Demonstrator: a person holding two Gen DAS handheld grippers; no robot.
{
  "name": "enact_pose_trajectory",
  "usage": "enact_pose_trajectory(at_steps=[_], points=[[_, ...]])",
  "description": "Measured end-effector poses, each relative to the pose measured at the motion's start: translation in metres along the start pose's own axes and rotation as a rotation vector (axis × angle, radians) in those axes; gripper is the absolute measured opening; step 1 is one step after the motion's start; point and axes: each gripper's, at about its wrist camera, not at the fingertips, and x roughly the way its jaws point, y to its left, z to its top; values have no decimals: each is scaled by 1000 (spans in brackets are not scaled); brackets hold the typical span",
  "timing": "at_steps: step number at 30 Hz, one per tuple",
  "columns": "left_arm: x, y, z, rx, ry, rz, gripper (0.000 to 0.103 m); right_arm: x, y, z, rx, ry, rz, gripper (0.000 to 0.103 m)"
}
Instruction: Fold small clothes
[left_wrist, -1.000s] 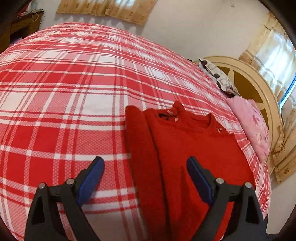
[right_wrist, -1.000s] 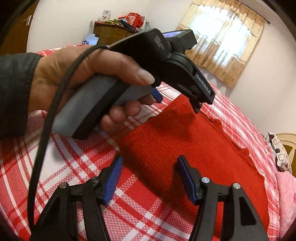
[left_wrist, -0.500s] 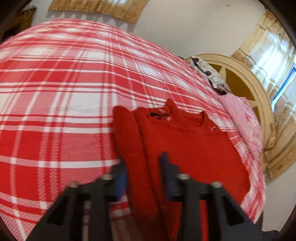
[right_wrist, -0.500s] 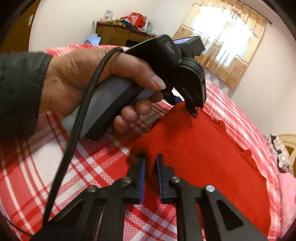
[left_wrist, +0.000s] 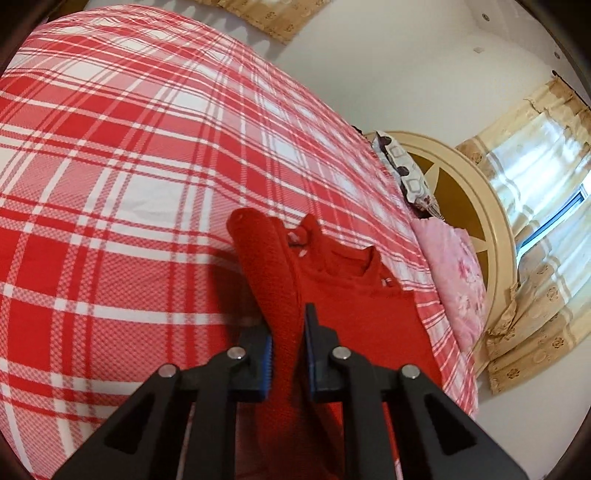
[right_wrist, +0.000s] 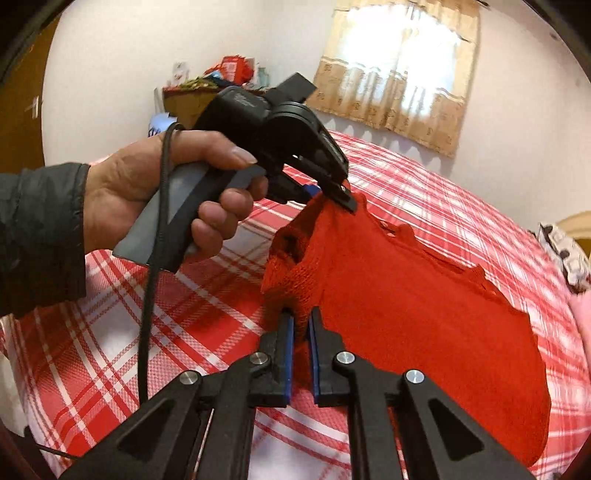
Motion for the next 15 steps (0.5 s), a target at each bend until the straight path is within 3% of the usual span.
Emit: enact_pose_trajectory(at_steps=[15], points=[[9, -91, 12, 80, -46, -45, 14, -56, -66, -17, 154, -96, -24, 6]])
